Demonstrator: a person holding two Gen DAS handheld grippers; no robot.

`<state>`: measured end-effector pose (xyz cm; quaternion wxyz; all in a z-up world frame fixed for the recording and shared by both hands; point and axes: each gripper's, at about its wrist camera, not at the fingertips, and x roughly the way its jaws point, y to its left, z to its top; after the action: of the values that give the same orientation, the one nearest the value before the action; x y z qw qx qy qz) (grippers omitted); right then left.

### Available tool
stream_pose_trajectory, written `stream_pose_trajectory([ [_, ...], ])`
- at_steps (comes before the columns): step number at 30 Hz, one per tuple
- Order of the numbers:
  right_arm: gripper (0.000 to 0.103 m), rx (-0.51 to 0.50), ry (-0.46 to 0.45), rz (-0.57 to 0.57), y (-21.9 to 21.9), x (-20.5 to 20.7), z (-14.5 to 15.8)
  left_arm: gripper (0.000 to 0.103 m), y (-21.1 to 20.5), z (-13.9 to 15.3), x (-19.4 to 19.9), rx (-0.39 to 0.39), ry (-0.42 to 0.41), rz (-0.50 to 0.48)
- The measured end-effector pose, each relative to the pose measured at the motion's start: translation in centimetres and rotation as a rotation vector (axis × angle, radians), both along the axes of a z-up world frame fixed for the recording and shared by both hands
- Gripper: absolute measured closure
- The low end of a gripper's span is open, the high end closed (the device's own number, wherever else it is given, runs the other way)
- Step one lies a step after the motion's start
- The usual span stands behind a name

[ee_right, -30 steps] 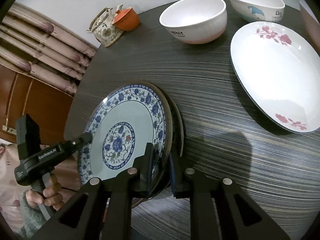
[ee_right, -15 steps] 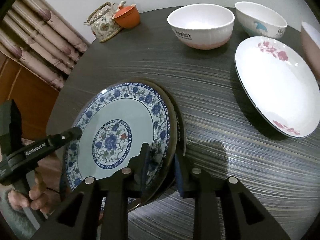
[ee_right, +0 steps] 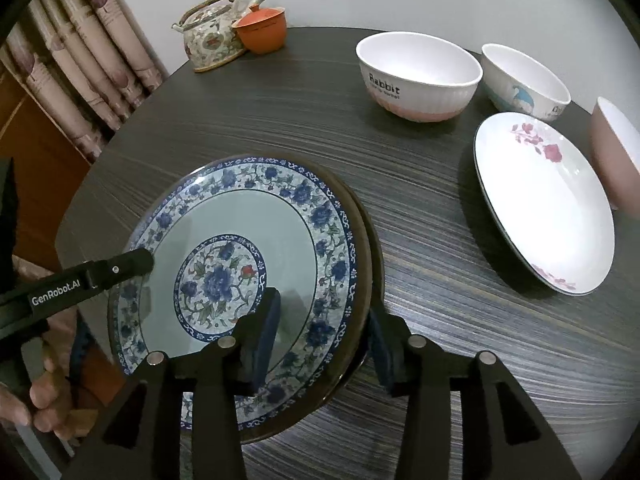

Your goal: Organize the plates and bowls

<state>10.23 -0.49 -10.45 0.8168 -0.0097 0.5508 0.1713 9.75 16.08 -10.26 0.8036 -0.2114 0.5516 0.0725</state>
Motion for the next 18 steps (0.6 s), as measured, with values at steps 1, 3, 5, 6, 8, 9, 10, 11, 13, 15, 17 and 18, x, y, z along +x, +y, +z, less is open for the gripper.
stream_pose_trajectory([
  [1,0.062,-0.004,-0.002,0.0,0.1,0.0,0.0,0.076,-0.1,0.0,0.0,0.004,0.002,0.0],
  [3,0.061,-0.013,-0.014,0.002,0.2,-0.2,0.0,0.075,-0.2,-0.2,0.1,0.006,0.005,0.001],
  [5,0.06,-0.029,-0.022,0.011,0.4,-0.3,0.0,0.075,-0.3,-0.2,0.1,0.007,0.005,0.001],
  [6,0.06,-0.04,-0.028,0.016,0.5,-0.3,0.0,0.075,-0.4,-0.2,0.1,0.008,0.007,-0.002],
  [8,0.06,-0.068,-0.043,0.021,0.7,-0.3,0.1,0.075,-0.6,-0.2,0.1,0.016,0.009,-0.017],
  [9,0.059,-0.082,-0.047,0.019,0.6,-0.4,0.1,0.075,-0.9,-0.2,0.1,0.021,0.011,-0.024],
  [10,0.058,-0.086,-0.051,0.016,0.5,-0.4,0.2,0.075,-1.1,-0.1,0.1,0.027,0.004,-0.033],
  [11,0.058,-0.08,-0.064,0.014,0.4,-0.4,0.4,0.075,-1.4,-0.2,0.2,0.04,0.007,-0.041],
  [13,0.056,-0.064,-0.074,0.024,0.3,-0.3,0.7,0.075,-1.6,-0.2,0.2,0.048,0.008,-0.045],
  [15,0.056,-0.052,-0.076,0.017,0.2,-0.3,0.9,0.075,-1.4,-0.2,0.2,0.046,0.006,-0.042],
  [17,0.055,-0.038,-0.082,0.015,-0.1,-0.3,0.9,0.075,-1.3,-0.1,0.1,0.058,-0.002,-0.034],
  [18,0.055,-0.033,-0.081,0.012,-0.4,-0.4,0.9,0.074,-1.4,0.2,0.0,0.079,-0.014,-0.032],
])
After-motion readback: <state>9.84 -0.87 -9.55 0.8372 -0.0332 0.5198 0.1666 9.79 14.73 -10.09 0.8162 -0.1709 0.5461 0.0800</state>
